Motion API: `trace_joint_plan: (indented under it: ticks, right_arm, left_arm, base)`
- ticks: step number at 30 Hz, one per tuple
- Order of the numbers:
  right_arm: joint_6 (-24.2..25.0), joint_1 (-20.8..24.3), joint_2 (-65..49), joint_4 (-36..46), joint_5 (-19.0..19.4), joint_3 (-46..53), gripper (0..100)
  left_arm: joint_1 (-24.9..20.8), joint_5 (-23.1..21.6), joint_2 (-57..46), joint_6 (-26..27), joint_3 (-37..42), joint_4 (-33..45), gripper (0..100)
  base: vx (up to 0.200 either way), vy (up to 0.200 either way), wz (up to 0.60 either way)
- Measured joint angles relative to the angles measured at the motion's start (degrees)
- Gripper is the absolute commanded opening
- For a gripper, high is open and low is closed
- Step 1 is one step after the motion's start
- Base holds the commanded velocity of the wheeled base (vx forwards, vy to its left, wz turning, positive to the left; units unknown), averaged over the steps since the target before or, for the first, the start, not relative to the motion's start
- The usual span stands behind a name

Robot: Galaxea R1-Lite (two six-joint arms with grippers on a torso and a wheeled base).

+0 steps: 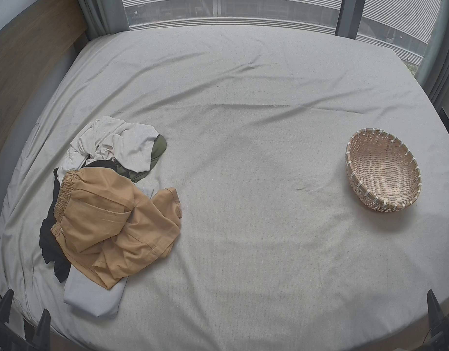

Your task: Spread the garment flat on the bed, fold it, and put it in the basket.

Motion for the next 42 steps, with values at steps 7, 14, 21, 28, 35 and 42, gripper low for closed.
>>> trace_joint_plan:
  ticks: [7, 14, 21, 28, 35, 42]
  right_arm:
    - [0.11, 0.05, 0.0, -0.02, 0.02, 0.0, 100]
    - [0.11, 0.0, 0.0, -0.02, 0.0, 0.0, 100]
    - [0.01, 0.05, 0.0, -0.02, 0.02, 0.0, 100]
    - [-0.02, 0.0, 0.0, -0.02, 0.0, 0.0, 100]
    - [0.09, 0.0, 0.0, -0.02, 0.02, 0.0, 100]
    - [0.09, 0.05, 0.0, -0.02, 0.02, 0.0, 100]
  left_arm:
    - [-0.05, -0.04, 0.0, -1.04, 0.0, -0.16, 100]
    - [-0.05, -0.06, 0.0, -0.84, 0.0, -0.16, 100]
    - [-0.05, -0.22, 0.0, -0.73, 0.0, -0.13, 100]
    - [0.0, -0.33, 0.0, -0.4, 0.0, -0.16, 100]
    - [-0.05, -0.46, 0.0, -0.33, 0.0, -0.16, 100]
    - [0.0, -0.46, 0.0, -0.38, 0.0, -0.62, 100]
  base:
    - [0.0, 0.0, 0.0]
    - [0.0, 0.0, 0.0]
    - [0.0, 0.0, 0.0]
    - [0.0, 0.0, 0.0]
    - [0.0, 0.0, 0.0]
    - [0.0, 0.0, 0.0]
